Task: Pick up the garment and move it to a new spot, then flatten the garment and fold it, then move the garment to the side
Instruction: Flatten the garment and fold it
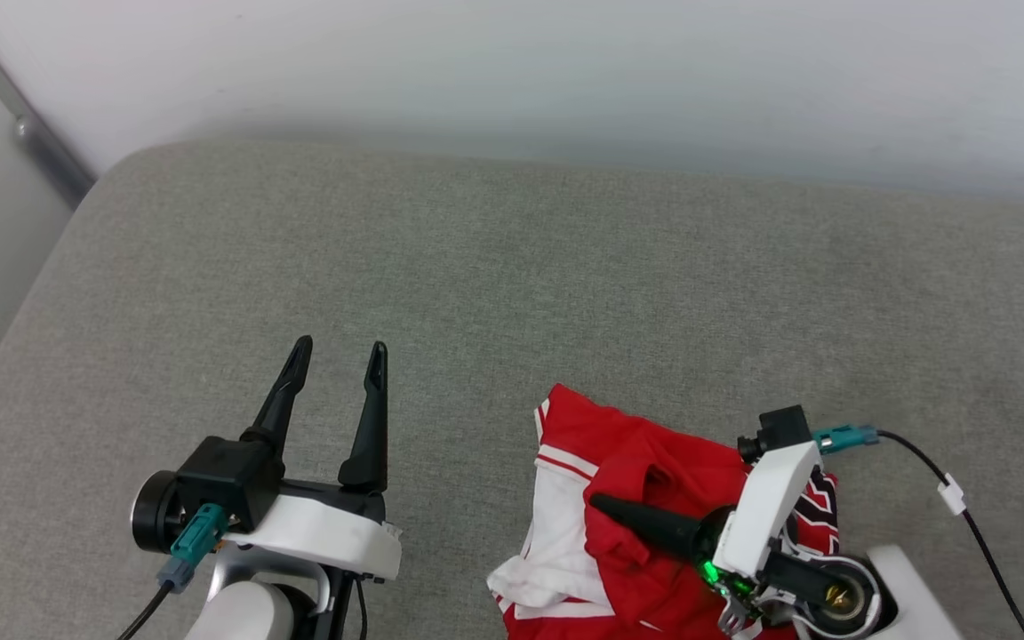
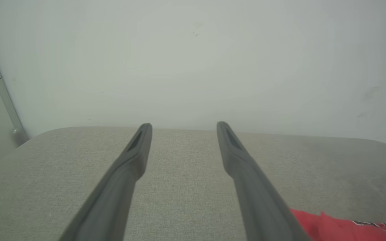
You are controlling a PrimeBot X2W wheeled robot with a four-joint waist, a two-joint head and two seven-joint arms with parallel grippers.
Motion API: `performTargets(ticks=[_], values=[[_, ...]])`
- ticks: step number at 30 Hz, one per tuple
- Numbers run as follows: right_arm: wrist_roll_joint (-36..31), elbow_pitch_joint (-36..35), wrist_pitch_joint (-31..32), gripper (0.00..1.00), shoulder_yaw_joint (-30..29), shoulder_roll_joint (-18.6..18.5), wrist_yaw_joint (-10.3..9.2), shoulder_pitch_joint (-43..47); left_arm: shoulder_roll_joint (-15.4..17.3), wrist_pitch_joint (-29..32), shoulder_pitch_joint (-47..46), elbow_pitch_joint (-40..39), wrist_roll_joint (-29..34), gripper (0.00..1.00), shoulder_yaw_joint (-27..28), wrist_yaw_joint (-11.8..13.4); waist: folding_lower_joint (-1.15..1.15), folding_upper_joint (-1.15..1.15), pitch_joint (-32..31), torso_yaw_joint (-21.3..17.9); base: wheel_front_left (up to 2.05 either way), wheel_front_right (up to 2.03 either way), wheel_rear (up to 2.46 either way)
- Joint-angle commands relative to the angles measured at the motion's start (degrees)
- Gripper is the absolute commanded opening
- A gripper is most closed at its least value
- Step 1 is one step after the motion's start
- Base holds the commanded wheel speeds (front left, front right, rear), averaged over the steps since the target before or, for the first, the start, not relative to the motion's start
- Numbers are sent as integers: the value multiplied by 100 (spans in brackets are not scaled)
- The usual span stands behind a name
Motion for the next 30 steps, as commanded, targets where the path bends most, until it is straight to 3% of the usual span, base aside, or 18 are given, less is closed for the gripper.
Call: performTargets(ticks=[1,2,3,4,10,15,19,24,30], values=[[-40,110,-99,0,85,3,-1,-90,-12,-29,-49,26,13,100,-2,4,0,0,40,42,0,0,0],[-73,194,-212,22,171,5,-1,-125,-22,-39,-55,36,8,100,-5,4,0,0,46,51,0,0,0],[-56,258,-302,50,249,5,-1,-162,-29,-44,-51,48,-2,100,-3,5,0,0,52,56,0,0,0],[-36,308,-362,100,335,6,-1,-189,-35,-56,-44,67,-10,100,-2,6,0,0,58,54,0,0,0],[-333,85,-445,100,755,-96,-1,-359,-32,-90,-8,128,-33,100,16,24,0,0,42,-47,0,0,0],[-788,-675,-529,100,1106,-459,-1,-272,-28,-109,11,167,-41,100,7,37,0,0,-48,-168,0,0,0],[-1612,-1319,-971,100,1190,-976,-1,-114,-17,-116,78,205,-39,100,12,80,0,0,-151,-282,0,0,0],[-3116,-1696,-1645,100,717,-1392,-1,231,6,-120,154,241,-77,100,39,134,0,0,-277,-445,0,0,0],[-4453,-2063,-2124,100,-471,-1304,-1,899,35,-111,260,301,-133,100,81,181,0,0,-416,-642,0,0,0]])
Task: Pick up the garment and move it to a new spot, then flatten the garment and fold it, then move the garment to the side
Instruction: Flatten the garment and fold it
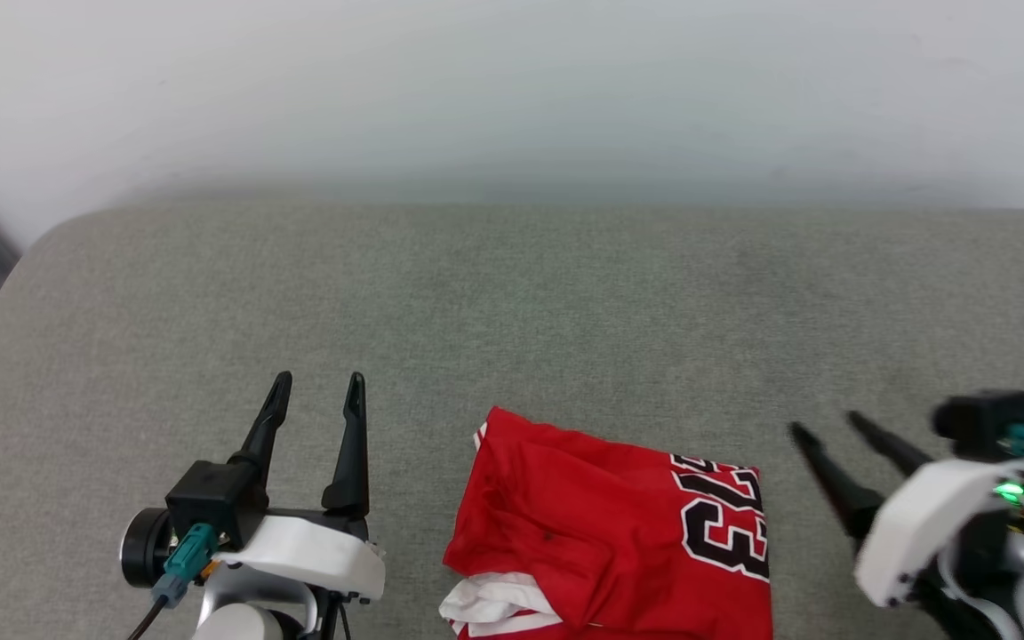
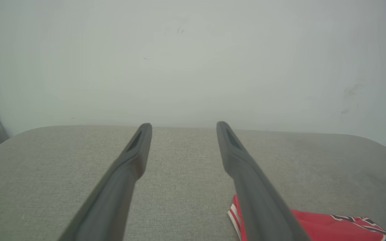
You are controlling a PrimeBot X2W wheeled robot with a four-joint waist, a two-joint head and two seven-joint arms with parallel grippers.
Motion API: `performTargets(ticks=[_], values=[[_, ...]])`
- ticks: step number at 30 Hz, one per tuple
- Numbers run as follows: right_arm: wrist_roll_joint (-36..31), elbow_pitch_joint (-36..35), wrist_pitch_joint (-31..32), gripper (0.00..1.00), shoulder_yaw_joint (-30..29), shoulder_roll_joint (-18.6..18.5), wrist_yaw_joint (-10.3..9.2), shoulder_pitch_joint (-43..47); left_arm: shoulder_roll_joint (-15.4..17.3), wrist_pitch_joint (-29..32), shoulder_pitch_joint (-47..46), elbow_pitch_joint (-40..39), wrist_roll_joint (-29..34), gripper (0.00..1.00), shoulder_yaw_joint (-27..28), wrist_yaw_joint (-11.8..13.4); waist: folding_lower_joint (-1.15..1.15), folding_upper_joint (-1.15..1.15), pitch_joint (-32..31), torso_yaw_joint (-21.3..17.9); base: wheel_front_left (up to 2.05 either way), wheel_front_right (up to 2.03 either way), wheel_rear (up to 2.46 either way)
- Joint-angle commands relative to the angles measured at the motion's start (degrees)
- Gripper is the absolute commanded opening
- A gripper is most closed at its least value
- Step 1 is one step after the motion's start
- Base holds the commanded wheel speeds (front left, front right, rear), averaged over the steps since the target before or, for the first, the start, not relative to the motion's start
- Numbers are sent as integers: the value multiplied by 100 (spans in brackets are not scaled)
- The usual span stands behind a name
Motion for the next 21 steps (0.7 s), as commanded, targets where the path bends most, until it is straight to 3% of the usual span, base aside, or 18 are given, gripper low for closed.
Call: performTargets(ticks=[1,9,15,21], values=[[-263,-108,-144,100,-235,44,-3,161,50,-27,64,25,-27,100,21,5,0,0,-71,-72,0,0,0],[-1305,-580,-1246,100,-1380,450,-3,923,150,-47,230,183,-59,100,60,15,0,0,-310,-217,0,0,0],[-1472,-787,-1920,100,-1497,688,-3,1215,196,-73,369,287,-52,100,49,24,0,0,-382,-286,0,0,0],[-1608,-901,-2082,100,-1417,831,-3,1211,208,-100,422,258,-54,100,78,43,0,0,-360,-298,0,0,0]])
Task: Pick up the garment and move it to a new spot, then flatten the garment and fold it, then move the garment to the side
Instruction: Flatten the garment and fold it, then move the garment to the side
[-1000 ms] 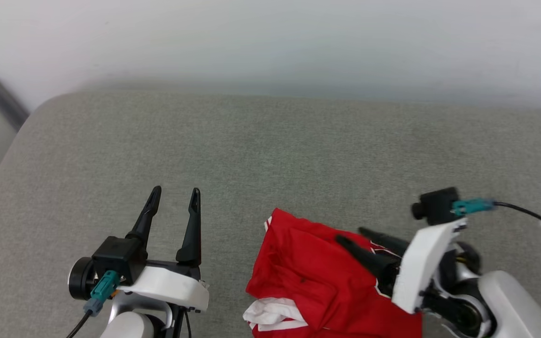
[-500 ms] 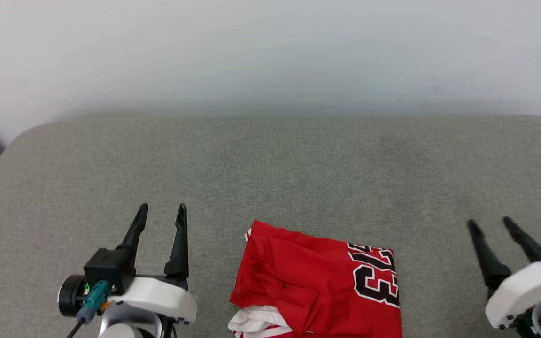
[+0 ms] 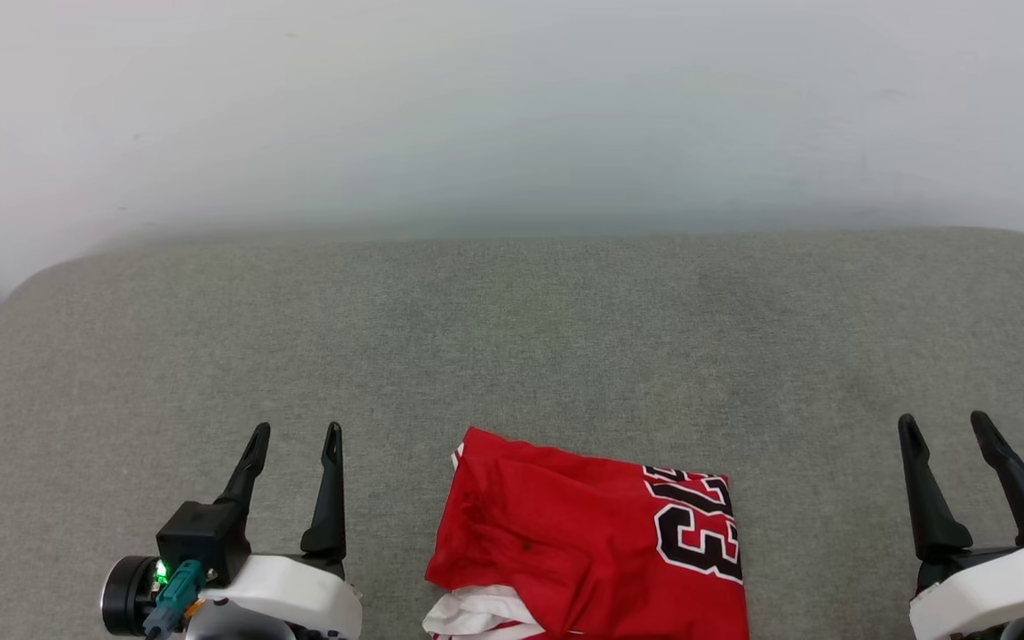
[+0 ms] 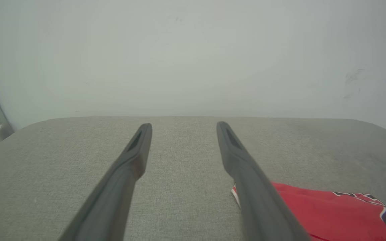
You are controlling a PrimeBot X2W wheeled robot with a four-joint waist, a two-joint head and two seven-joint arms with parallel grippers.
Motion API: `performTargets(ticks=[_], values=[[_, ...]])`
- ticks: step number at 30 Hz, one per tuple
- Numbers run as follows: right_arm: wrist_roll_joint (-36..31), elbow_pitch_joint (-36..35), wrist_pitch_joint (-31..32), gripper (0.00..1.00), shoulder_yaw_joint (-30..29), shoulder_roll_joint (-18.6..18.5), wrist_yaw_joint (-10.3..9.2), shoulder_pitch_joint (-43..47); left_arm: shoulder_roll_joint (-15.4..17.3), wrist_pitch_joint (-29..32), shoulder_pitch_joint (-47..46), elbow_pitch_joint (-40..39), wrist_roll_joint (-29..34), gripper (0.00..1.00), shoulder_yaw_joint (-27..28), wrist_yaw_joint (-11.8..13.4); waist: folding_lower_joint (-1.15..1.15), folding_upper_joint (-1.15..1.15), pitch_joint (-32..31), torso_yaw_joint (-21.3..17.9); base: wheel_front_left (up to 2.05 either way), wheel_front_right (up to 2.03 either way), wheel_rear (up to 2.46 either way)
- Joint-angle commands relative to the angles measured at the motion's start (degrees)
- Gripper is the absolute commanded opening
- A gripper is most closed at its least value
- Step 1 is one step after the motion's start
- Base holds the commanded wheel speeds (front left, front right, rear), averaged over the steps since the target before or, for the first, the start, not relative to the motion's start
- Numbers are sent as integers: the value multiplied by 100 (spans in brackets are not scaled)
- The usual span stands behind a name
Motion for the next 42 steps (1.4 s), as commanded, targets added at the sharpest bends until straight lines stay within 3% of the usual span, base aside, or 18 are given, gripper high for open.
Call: performTargets(ticks=[1,11,17,22,28,35,42], values=[[-56,-44,-6,100,1,37,-3,18,23,-29,30,-14,-21,100,26,16,0,-1,15,11,0,0,0],[-114,-184,155,100,5,107,-3,7,-40,-59,-50,69,-118,100,98,16,0,-1,71,29,0,0,0],[393,-70,612,100,-242,111,-3,80,-71,-80,-122,67,-121,100,208,37,0,-1,157,74,0,0,0],[1312,392,1791,100,-746,-206,-3,75,-142,-106,-198,-12,-75,100,354,-3,0,-1,275,213,0,0,0],[2326,987,3754,100,-1214,-521,-3,-41,-365,-113,-301,-217,158,100,618,-130,0,-1,457,502,0,0,0],[3192,1181,5646,100,-1510,83,-3,-366,-672,-110,-386,-291,446,100,857,-395,0,-1,690,830,0,0,0],[4003,1611,6240,100,-1536,486,-3,-886,-925,-110,-494,-236,686,100,1008,-630,0,-1,936,1037,0,0,0]])
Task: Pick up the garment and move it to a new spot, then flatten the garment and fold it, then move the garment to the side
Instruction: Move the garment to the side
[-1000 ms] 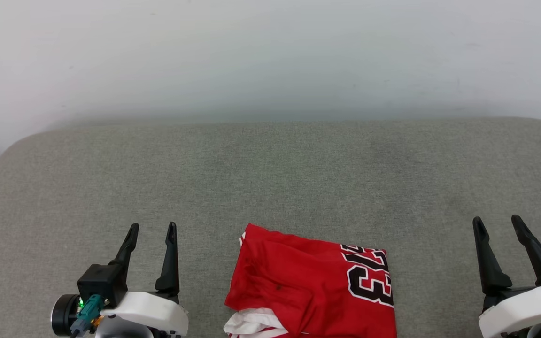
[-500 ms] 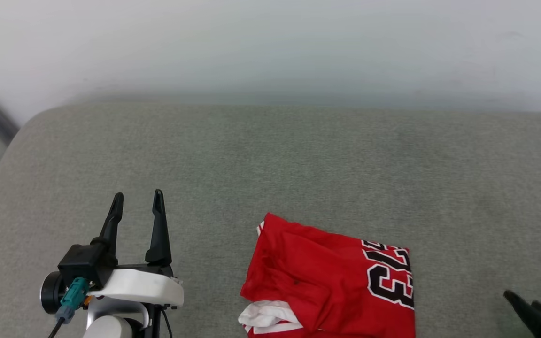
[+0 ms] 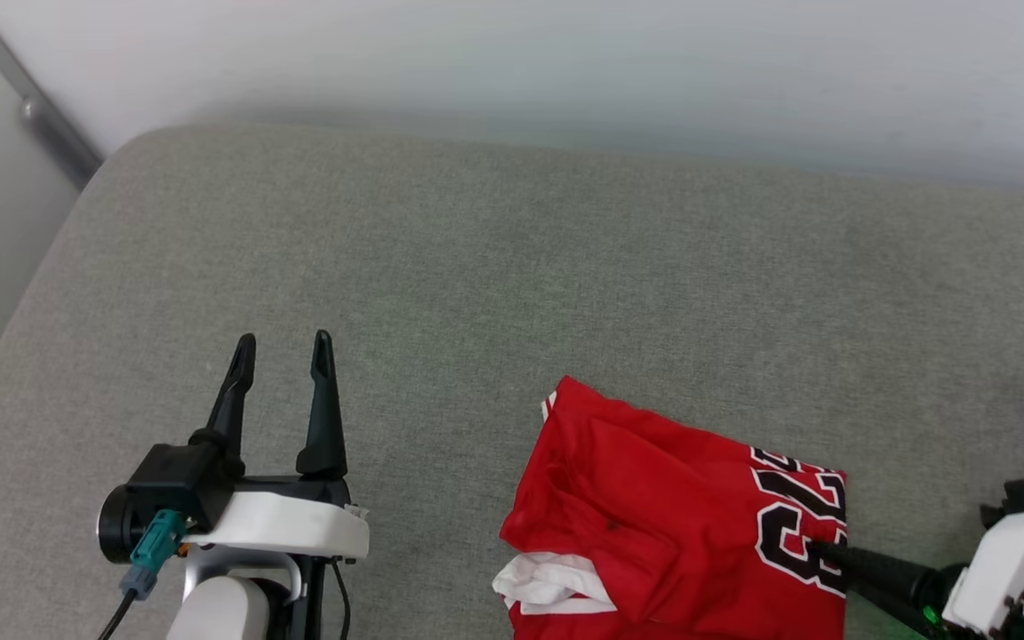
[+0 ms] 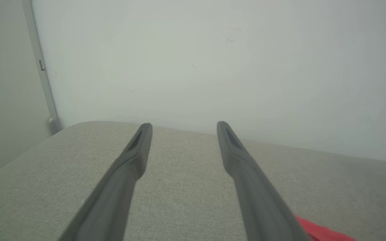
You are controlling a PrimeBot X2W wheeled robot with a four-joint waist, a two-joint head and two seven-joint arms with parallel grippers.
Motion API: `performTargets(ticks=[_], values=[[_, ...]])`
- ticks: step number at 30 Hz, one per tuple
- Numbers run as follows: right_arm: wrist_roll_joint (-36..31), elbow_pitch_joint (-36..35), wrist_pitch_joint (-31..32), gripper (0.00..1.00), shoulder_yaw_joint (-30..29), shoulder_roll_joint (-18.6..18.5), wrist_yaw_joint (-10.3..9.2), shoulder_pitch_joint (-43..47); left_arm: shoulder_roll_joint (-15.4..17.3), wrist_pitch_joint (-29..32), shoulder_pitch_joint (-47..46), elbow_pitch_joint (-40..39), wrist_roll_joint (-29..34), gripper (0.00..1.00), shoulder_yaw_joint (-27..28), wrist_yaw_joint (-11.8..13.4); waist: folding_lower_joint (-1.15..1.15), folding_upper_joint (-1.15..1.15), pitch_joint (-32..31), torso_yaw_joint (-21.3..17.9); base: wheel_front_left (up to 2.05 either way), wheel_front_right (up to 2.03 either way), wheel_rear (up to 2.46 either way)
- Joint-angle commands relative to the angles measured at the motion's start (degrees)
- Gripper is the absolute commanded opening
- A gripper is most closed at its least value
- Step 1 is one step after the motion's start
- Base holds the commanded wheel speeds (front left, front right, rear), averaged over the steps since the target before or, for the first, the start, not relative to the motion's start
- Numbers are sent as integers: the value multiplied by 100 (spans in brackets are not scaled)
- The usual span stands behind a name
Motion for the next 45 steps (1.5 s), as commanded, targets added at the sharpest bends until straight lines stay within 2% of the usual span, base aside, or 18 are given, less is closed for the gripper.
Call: performTargets(ticks=[1,5,6,8,9,12,15,21,26,29,36,41,45], values=[[93,106,16,100,23,33,-3,-114,-23,-24,-71,13,44,100,30,-39,0,0,82,62,0,0,0],[320,687,-59,100,170,58,-4,-352,-121,-25,-177,73,155,100,64,-161,0,0,192,142,0,0,0],[360,829,-73,55,241,61,-5,-387,-135,-25,-195,85,178,100,76,-196,0,0,210,162,0,0,0],[406,1007,-123,15,392,87,-6,-408,-167,-24,-189,117,222,100,100,-239,0,0,237,191,0,0,0],[450,1057,-143,0,460,93,-6,-435,-194,-24,-201,128,249,100,113,-256,0,0,246,200,0,0,0],[455,1020,-198,0,614,96,-6,-465,-248,-24,-208,147,308,100,162,-309,0,0,261,195,0,0,0],[315,826,-309,0,772,-77,-4,-543,-274,-25,-178,173,358,100,200,-352,0,0,230,147,0,0,0],[-321,236,-827,0,1412,-631,-3,-558,-290,-24,-111,238,493,100,225,-446,0,0,32,-44,0,0,0],[-1347,-290,-1364,0,2160,-1350,-3,-562,-291,-20,-53,244,577,100,203,-529,0,0,-117,-391,0,0,0],[-1922,-508,-1586,0,2474,-1773,-3,-708,-279,-19,-40,227,621,100,184,-567,0,0,-142,-721,0,0,0],[-2622,-733,-1639,0,2912,-2315,-3,-1075,-265,-19,-41,99,685,100,136,-628,0,0,18,-1817,0,0,0],[-2744,-420,-2048,0,2922,-2516,-4,-1536,-214,5,-291,-63,769,100,36,-656,0,0,481,-2576,0,0,0],[-2858,70,-2622,0,2800,-2634,-4,-2000,-133,143,-591,-277,892,100,-60,-698,0,0,946,-2994,0,0,0]])
